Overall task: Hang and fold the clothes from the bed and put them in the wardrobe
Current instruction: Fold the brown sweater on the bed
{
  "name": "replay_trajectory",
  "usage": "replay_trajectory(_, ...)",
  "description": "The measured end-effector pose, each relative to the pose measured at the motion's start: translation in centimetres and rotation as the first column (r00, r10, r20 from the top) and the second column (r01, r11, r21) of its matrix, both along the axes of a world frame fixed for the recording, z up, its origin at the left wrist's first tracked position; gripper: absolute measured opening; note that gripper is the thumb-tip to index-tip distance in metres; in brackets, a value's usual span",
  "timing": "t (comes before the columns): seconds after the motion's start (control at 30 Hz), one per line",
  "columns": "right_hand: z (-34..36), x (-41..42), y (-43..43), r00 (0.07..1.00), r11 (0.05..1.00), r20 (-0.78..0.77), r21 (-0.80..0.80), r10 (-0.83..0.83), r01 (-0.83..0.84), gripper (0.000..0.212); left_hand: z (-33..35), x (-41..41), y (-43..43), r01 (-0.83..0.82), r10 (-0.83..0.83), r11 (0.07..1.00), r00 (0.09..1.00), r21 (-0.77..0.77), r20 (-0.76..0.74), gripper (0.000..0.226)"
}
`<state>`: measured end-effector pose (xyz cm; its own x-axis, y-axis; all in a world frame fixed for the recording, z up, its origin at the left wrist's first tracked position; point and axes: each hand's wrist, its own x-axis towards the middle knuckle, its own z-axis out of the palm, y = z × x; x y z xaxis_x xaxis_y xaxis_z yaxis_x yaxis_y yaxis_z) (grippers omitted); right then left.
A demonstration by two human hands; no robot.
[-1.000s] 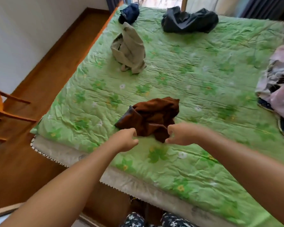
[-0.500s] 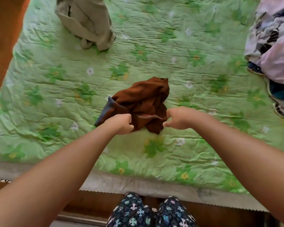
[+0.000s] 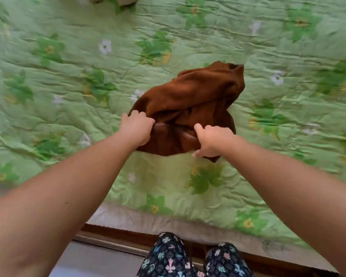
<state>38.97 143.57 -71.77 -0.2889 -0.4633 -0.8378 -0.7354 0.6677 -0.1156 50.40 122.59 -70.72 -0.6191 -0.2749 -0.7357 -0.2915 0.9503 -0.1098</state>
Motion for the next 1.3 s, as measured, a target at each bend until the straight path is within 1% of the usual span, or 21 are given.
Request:
replay_trajectory(0.03,-0.3,1.2,0.8,0.993,0.996,-0.094,-0.041,0.07,-0.074,0.058,-0.4,0.8,0.3,-0.016,0.016,1.0,1.0,0.012,0.011,0.034)
replay_trajectory(0.07,-0.6,1.9,1.4,0.986,0.992,-0.149,-0.096,0.071,-0.086,0.041,-0.6,1.5,0.7,-0.052,0.051,0.998,0.998,0.038,0.02,0.032)
replay_trajectory(0.1,-0.7,2.1,2.0,0.988,0.988,-0.152,-0.151,0.015,-0.038,0.03,-0.6,2.1,1.0,-0.092,0.091,0.993,0.996,0.073,0.024,0.032)
replay_trajectory(0.13,-0.6,1.9,2.4,0.992,0.978,-0.103,-0.204,-0.07,0.048,0.023,-0.5,2.7,1.2,-0.125,0.123,0.986,0.992,0.112,0.019,0.032)
replay_trajectory(0.17,-0.2,1.5,2.8,0.986,0.96,-0.032,-0.238,-0.161,0.149,0.018,-0.2,3.1,1.3,-0.145,0.146,0.978,0.989,0.15,0.006,0.029)
replay_trajectory(0.23,1.1,0.4,3.5,0.944,0.897,0.078,-0.295,-0.321,0.329,0.014,1.1,3.7,1.3,-0.196,0.21,0.955,0.977,0.225,-0.041,0.019)
replay_trajectory(0.3,3.1,-0.9,4.1,0.901,0.833,0.111,-0.347,-0.419,0.43,0.008,2.9,3.9,1.0,-0.276,0.321,0.914,0.94,0.297,-0.113,0.018)
replay_trajectory(0.37,5.7,-2.4,4.4,0.879,0.797,0.102,-0.382,-0.467,0.468,0.002,5.3,3.5,0.3,-0.321,0.407,0.874,0.894,0.366,-0.188,0.016)
replay_trajectory(0.4,7.2,-3.2,4.5,0.877,0.789,0.082,-0.404,-0.473,0.463,0.002,6.7,3.2,-0.1,-0.327,0.431,0.863,0.874,0.385,-0.224,0.015)
replay_trajectory(0.5,12.5,-5.2,4.6,0.887,0.781,0.019,-0.464,-0.462,0.417,0.006,11.8,1.8,-1.3,-0.331,0.474,0.852,0.818,0.406,-0.326,0.039)
replay_trajectory(0.53,14.4,-5.7,4.7,0.894,0.785,-0.003,-0.48,-0.447,0.391,0.008,13.8,1.3,-1.7,-0.324,0.479,0.854,0.794,0.406,-0.375,0.039)
replay_trajectory(0.67,22.5,-6.9,5.5,0.923,0.804,-0.137,-0.547,-0.361,0.233,0.016,23.1,-0.5,-2.6,-0.28,0.452,0.885,0.702,0.371,-0.55,0.019)
replay_trajectory(0.8,30.2,-7.8,7.1,0.892,0.817,-0.292,-0.562,-0.346,0.133,0.019,33.4,-1.5,-2.3,-0.189,0.365,0.928,0.631,0.321,-0.684,0.01)
replay_trajectory(0.9,35.2,-8.6,8.5,0.85,0.772,-0.292,-0.606,-0.439,0.191,0.014,40.4,-2.4,-1.1,-0.115,0.292,0.952,0.609,0.282,-0.737,0.016)
replay_trajectory(0.97,37.7,-8.9,9.3,0.829,0.765,-0.31,-0.611,-0.465,0.201,0.015,44.5,-3.1,0.2,-0.06,0.301,0.941,0.6,0.334,-0.741,0.02)
replay_trajectory(1.07,40.7,-8.4,10.0,0.821,0.796,-0.361,-0.581,-0.441,0.172,0.02,49.5,-4.5,3.2,0.0,0.361,0.894,0.592,0.447,-0.721,0.018)
replay_trajectory(1.13,42.2,-7.2,9.9,0.816,0.766,-0.327,-0.61,-0.477,0.203,0.021,51.6,-5.5,5.4,-0.014,0.437,0.848,0.583,0.53,-0.685,0.017)
replay_trajectory(1.2,43.7,-5.5,9.5,0.811,0.69,-0.226,-0.671,-0.54,0.273,0.022,53.1,-6.5,7.8,-0.058,0.507,0.814,0.559,0.578,-0.657,0.018)
replay_trajectory(1.23,44.4,-4.4,9.2,0.812,0.64,-0.151,-0.701,-0.564,0.314,0.022,53.7,-7.0,8.9,-0.081,0.55,0.79,0.529,0.607,-0.646,0.019)
replay_trajectory(1.27,44.9,-3.1,9.0,0.812,0.57,-0.038,-0.732,-0.582,0.374,0.021,54.4,-7.5,9.9,-0.104,0.609,0.753,0.486,0.65,-0.627,0.019)
replay_trajectory(1.3,45.3,-1.6,8.7,0.797,0.452,0.134,-0.764,-0.589,0.461,0.023,55.1,-7.9,10.8,-0.124,0.681,0.693,0.435,0.71,-0.589,0.018)
